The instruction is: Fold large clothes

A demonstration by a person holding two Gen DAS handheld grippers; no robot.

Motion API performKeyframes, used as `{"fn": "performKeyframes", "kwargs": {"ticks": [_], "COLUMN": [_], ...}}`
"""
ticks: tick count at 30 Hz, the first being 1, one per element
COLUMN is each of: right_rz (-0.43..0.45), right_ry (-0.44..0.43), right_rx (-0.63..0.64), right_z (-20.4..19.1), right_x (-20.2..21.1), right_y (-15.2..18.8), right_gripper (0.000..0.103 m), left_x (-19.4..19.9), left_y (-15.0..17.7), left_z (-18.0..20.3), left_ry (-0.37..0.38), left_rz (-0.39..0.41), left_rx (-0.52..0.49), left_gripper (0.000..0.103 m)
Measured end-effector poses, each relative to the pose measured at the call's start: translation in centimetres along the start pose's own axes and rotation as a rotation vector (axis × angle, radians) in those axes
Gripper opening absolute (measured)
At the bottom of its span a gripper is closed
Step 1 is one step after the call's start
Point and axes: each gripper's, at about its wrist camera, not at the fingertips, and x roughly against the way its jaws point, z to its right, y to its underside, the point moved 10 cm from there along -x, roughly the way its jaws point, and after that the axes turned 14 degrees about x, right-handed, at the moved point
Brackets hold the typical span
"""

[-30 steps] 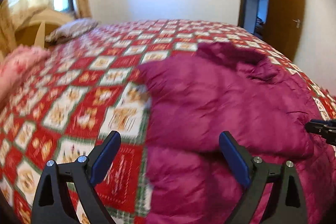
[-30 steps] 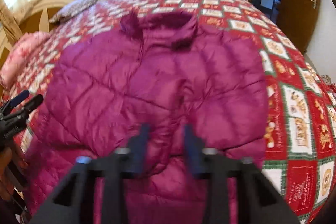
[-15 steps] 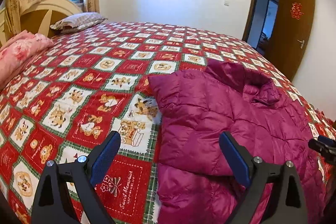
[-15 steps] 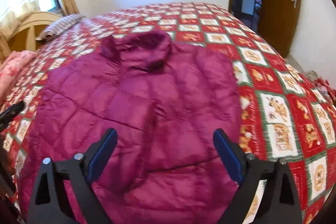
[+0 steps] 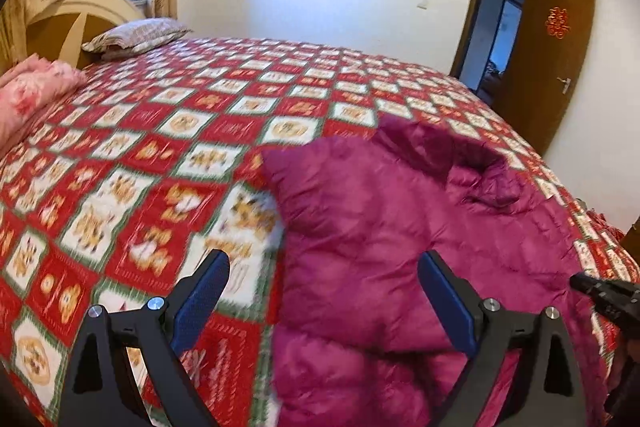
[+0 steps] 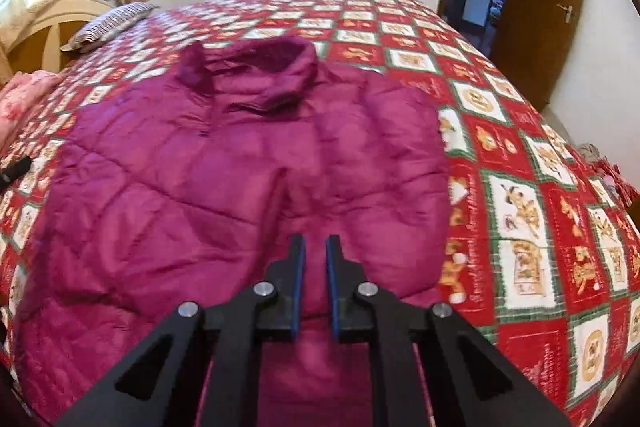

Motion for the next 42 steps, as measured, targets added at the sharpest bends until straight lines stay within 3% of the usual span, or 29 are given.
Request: {"fn": "performKeyframes", "kwargs": {"ticks": [2,4,5,6,7,9,11,15,17,24,27,30,33,35,38,39,42], "right_rz": [0.018,0.085,0.102,0.121,0.155,0.162,0.137,0.071,0.046,0.048,0.061,0.067,0.067,0.066,0.070,0.072,0.072], "right_ry": [0.042,0.041,0.042,0.026,-0.006,-0.026,-0.084,-0.060,-0.025,0.040,0.058,0.051,0.079,0.085,0.069,0.067,0.080], "right_rx": [-0.027,-0.060,-0.058,-0.052,-0.045,-0.011,0.013,0.022,0.019,0.095,0.108,0.101,0.122,0.129,0.120,0.118,0.127], "right_z": [1.1,1.1,0.7,0.1,-1.2,-3.2,-5.2,-5.9,-5.0,-4.7,-4.6,-4.6,-4.7,-4.7,-4.7,-4.8,-5.0], "right_x": [0.7,2.2,2.7,3.0,3.4,3.0,1.4,-2.7,-4.2,-4.9,-4.7,-4.6,-4.7,-4.6,-4.6,-4.5,-4.7], "right_y": [-0.3,-1.4,-2.0,-2.7,-3.8,-5.2,-6.1,-4.9,-3.6,-2.0,-1.8,-1.8,-1.9,-1.9,-1.9,-1.9,-2.0], "right_gripper": [0.035,0.035,0.040,0.051,0.070,0.062,0.032,0.029,0.021,0.018,0.018,0.018,0.019,0.019,0.018,0.018,0.019], "left_x": [-0.3,-0.8,-1.1,-1.7,-2.3,-3.6,-4.9,-8.2,-9.1,-10.4,-8.3,-5.5,-5.8,-9.0,-13.9,-14.7,-14.9], "left_y": [-0.5,-0.7,-0.8,-0.8,-0.8,-0.8,0.1,4.2,5.4,6.5,5.5,2.0,-2.6,-3.3,-1.5,-0.6,-0.1], "left_z": [1.9,3.4,3.9,4.6,5.1,6.3,7.1,9.0,9.2,9.2,9.0,7.8,4.5,2.0,-1.7,-2.1,-1.7], "left_ry": [0.042,0.060,0.063,0.071,0.074,0.081,0.079,0.096,0.097,0.141,0.166,0.194,0.101,0.026,-0.106,-0.093,-0.117], "left_rz": [-0.003,0.010,0.018,0.021,0.016,0.016,-0.009,-0.121,-0.135,-0.206,-0.171,-0.073,0.011,-0.062,-0.173,-0.201,-0.181], "left_rx": [-0.023,-0.052,-0.062,-0.075,-0.081,-0.104,-0.120,-0.164,-0.162,-0.131,-0.124,-0.096,-0.059,-0.022,0.003,0.014,-0.023], "left_gripper": [0.095,0.095,0.095,0.095,0.095,0.095,0.096,0.096,0.096,0.097,0.097,0.097,0.097,0.097,0.097,0.097,0.099]}}
